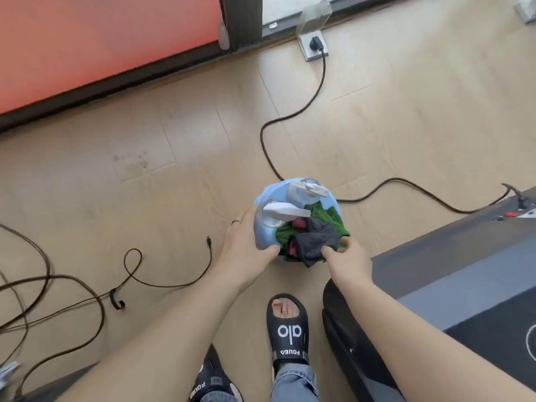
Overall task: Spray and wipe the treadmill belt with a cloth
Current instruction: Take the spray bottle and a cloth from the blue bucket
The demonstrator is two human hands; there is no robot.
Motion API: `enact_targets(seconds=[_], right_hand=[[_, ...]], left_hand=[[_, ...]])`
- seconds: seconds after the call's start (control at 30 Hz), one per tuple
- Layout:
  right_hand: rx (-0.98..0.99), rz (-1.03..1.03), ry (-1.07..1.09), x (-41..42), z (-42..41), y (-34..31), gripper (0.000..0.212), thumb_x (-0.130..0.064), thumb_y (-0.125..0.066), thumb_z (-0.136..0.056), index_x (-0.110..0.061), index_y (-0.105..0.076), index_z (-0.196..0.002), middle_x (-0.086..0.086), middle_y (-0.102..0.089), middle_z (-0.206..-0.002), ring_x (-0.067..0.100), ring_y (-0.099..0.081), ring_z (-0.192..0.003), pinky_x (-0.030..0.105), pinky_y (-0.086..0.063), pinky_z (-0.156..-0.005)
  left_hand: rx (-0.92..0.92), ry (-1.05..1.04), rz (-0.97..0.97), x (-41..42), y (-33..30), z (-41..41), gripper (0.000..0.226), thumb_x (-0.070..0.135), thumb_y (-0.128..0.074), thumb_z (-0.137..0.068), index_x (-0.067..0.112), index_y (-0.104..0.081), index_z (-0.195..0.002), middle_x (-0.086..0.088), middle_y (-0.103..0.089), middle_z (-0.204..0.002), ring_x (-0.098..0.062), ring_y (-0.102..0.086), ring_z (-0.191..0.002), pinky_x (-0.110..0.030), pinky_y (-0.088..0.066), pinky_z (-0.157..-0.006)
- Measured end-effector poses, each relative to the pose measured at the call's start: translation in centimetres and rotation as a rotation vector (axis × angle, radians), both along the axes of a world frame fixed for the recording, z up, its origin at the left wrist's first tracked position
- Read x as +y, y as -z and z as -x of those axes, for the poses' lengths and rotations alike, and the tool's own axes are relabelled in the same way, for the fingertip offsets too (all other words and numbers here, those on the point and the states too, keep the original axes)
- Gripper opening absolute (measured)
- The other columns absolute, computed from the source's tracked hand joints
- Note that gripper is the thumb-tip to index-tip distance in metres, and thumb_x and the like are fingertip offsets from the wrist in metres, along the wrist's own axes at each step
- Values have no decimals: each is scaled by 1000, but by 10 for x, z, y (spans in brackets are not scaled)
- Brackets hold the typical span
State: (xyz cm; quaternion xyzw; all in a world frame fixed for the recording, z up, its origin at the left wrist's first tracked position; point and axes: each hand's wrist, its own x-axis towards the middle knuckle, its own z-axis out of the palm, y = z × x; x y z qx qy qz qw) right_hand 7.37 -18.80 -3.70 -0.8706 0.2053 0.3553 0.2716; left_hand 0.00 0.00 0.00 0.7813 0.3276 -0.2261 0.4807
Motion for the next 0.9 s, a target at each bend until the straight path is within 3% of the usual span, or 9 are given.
enact_targets(seconds=[0.1,0.2,0.37,0.43,0.57,0.73,0.9], right_hand=[[-58,-6,22,1,-10,34,54,-31,-67,-90,-14,-47,-136,0,-53,-105,30,-57,-110,36,-43,-85],[-51,35,110,4,-13,57,54,-37,-73,-85,-12,-48,-125,3,-56,-104,31,-58,-106,40,-47,-87],[-39,127,276,7,-22,82,33,-38,-76,-80,-11,-57,-73,8,-60,-76,30,-58,-78,37,-45,-68],[-44,109,312,10,-25,82,24,-32,-75,-82,-12,-62,-76,11,-64,-83,32,-60,-85,36,-44,-71],[-118,-21,268,18,-20,71,40,-25,-67,-78,-20,-31,-63,2,-37,-68,24,-36,-66,33,-27,-60],[-170,-267,251,49,7,23,36,-19,-61,-82,-20,-27,-67,-3,-27,-65,18,-25,-66,34,-24,-61],[-167,-387,144,91,48,-29,25,-15,-60,-82,-16,-37,-73,-5,-34,-66,14,-31,-63,29,-32,-55]], left_hand=[[-66,31,-68,-2,35,-15,90,26,-75,-89,36,-23,-162,10,-33,-160,-12,-36,-144,-23,-30,-99],[-103,109,-146,-6,56,-27,85,27,-75,-87,39,-30,-159,7,-42,-149,-17,-43,-134,-33,-41,-100],[-53,268,-289,-4,63,-50,53,28,-67,-94,38,-49,-143,4,-52,-131,-25,-55,-117,-37,-47,-91],[-41,302,-334,-2,61,-59,40,29,-65,-94,33,-54,-133,3,-58,-120,-28,-59,-109,-37,-49,-86],[-11,322,-329,4,55,-58,28,29,-67,-94,28,-54,-119,4,-58,-97,-29,-59,-93,-36,-44,-75],[-41,135,-270,15,35,-14,20,31,-70,-90,30,-63,-109,6,-65,-90,-27,-61,-87,-38,-51,-71],[-58,-302,-132,29,-5,55,17,42,-78,-78,35,-70,-91,8,-71,-77,-18,-65,-76,-36,-54,-69]])
